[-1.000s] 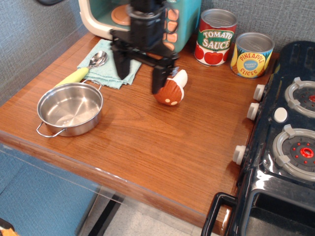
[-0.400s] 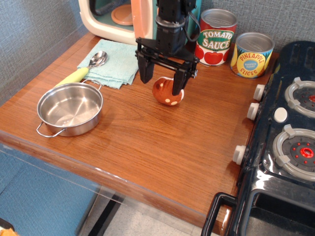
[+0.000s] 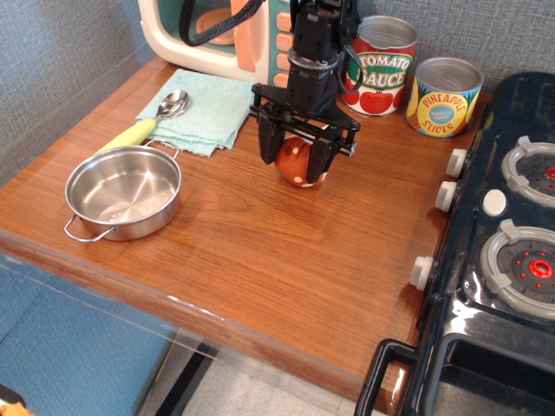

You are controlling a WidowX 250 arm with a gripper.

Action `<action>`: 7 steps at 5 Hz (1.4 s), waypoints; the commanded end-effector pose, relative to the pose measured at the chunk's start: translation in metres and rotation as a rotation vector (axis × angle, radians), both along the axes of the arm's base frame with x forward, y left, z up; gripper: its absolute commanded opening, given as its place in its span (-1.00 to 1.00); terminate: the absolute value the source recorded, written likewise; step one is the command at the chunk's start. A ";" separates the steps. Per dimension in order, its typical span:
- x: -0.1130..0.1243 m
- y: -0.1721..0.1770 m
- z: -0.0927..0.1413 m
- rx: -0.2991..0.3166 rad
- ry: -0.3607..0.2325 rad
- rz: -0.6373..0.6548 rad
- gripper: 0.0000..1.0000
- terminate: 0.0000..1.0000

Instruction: Pick up the mushroom and place it into the pot

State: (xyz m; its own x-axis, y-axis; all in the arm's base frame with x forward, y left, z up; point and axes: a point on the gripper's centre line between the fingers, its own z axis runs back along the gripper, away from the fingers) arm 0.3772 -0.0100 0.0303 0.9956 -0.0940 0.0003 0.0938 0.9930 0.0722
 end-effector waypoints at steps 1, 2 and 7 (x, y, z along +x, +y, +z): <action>-0.012 0.008 0.041 0.000 -0.096 -0.012 -1.00 -1.00; -0.035 0.026 0.060 -0.009 -0.137 0.023 -1.00 -1.00; -0.121 0.125 0.021 -0.042 0.006 0.142 -1.00 -1.00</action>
